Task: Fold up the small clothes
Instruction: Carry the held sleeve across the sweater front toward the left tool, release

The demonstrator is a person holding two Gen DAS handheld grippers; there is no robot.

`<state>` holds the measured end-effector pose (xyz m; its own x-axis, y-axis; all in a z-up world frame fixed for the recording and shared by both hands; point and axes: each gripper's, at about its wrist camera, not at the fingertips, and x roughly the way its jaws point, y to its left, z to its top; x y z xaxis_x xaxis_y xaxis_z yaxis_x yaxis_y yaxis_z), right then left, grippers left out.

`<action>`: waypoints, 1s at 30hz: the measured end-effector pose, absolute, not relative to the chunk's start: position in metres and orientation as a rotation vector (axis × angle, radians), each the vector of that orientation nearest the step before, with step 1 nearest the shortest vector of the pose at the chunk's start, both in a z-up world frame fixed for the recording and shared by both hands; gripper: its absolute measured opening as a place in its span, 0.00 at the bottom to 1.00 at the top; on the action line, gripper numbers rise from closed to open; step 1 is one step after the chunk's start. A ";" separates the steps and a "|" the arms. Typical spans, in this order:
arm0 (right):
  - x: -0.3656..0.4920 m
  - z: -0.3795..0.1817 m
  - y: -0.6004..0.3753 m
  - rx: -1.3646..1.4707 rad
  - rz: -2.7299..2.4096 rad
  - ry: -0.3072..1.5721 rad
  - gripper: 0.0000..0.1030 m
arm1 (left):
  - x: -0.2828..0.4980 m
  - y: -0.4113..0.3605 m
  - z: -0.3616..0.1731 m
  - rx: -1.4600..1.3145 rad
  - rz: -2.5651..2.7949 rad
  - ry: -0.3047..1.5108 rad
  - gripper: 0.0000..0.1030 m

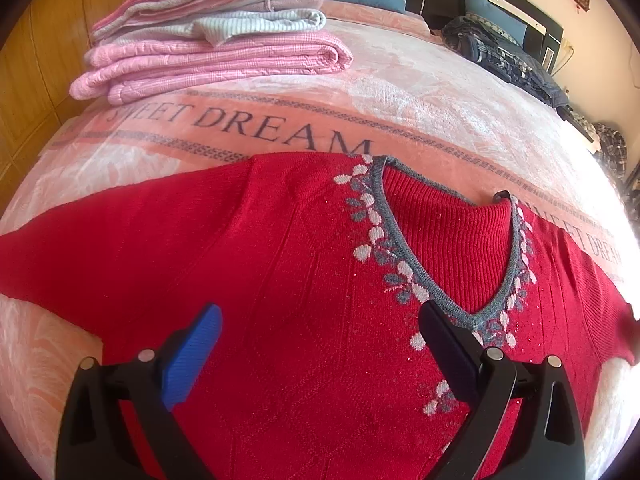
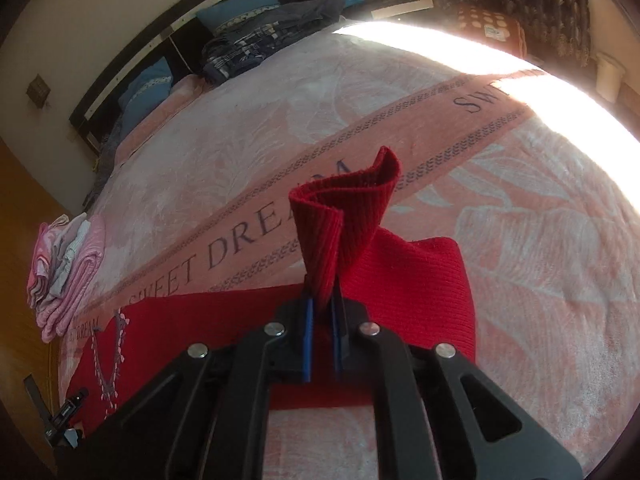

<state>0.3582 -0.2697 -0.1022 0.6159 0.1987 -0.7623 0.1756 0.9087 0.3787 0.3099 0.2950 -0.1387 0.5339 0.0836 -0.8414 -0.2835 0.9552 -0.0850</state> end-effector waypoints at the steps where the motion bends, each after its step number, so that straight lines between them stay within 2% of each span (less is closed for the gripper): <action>1: 0.362 -0.102 -0.247 0.425 0.052 0.931 0.05 | 0.309 0.297 -0.139 -0.222 0.217 0.987 0.96; 9: 0.378 -0.116 -0.103 0.386 0.301 1.029 0.05 | 0.302 0.313 -0.137 -0.260 0.194 0.996 0.96; 20: 0.364 -0.109 0.030 0.350 0.635 1.071 0.06 | 0.298 0.320 -0.136 -0.284 0.155 0.989 0.96; 22: 0.360 -0.116 0.049 0.318 0.660 1.098 0.12 | 0.298 0.319 -0.136 -0.290 0.152 0.990 0.96; 24: 0.357 -0.126 0.062 0.307 0.682 1.130 0.24 | 0.299 0.316 -0.136 -0.299 0.144 0.994 0.96; 26: 0.354 -0.130 0.064 0.294 0.688 1.148 0.31 | 0.300 0.312 -0.137 -0.311 0.131 0.999 0.96; 30: 0.354 -0.120 0.040 0.283 0.642 1.112 0.33 | 0.303 0.295 -0.136 -0.332 0.073 1.006 0.96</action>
